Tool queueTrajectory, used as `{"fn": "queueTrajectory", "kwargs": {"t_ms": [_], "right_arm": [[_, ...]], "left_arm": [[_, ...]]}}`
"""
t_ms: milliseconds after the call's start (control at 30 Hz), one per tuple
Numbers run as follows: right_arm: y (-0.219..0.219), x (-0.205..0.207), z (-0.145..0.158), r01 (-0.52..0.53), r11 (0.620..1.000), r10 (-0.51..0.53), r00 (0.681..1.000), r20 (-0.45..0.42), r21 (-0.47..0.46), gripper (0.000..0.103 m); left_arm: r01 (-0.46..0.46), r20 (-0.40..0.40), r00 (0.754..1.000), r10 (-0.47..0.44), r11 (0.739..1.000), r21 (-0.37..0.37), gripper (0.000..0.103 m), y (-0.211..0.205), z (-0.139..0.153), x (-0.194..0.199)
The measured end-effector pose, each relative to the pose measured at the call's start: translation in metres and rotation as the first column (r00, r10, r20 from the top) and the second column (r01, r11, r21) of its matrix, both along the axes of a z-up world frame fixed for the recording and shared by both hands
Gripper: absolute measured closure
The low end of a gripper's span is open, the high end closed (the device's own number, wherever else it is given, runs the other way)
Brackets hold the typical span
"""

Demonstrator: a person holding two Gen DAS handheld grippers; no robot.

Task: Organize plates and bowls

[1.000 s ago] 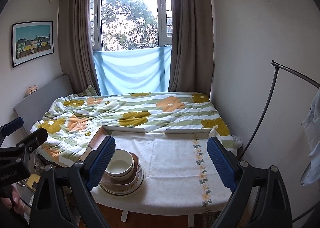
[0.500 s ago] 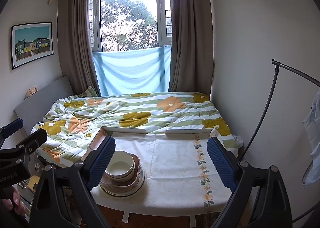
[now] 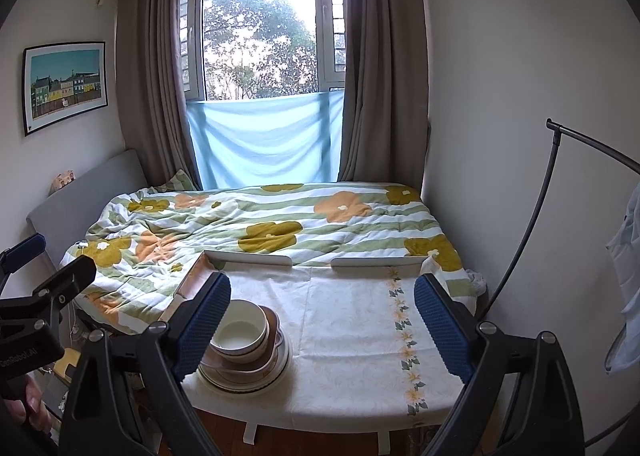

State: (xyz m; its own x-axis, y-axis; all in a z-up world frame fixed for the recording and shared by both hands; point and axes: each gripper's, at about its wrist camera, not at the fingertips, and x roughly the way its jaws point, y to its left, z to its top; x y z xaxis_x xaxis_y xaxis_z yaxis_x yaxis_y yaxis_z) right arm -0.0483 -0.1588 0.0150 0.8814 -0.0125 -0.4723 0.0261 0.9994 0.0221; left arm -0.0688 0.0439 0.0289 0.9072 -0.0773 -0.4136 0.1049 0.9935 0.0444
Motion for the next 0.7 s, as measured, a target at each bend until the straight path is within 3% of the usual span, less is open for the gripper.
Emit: {"fn": "queueTrajectory", "kwargs": {"t_ms": [700], "right_arm": [[0.0037,0.0028,-0.001,-0.007,1.0,0.007,1.0,-0.004,-0.003,0.012]], "left_arm": [[-0.017,0.005,1.0,0.017,1.0,0.001,0.0,0.0021,-0.003,0.0026]]}}
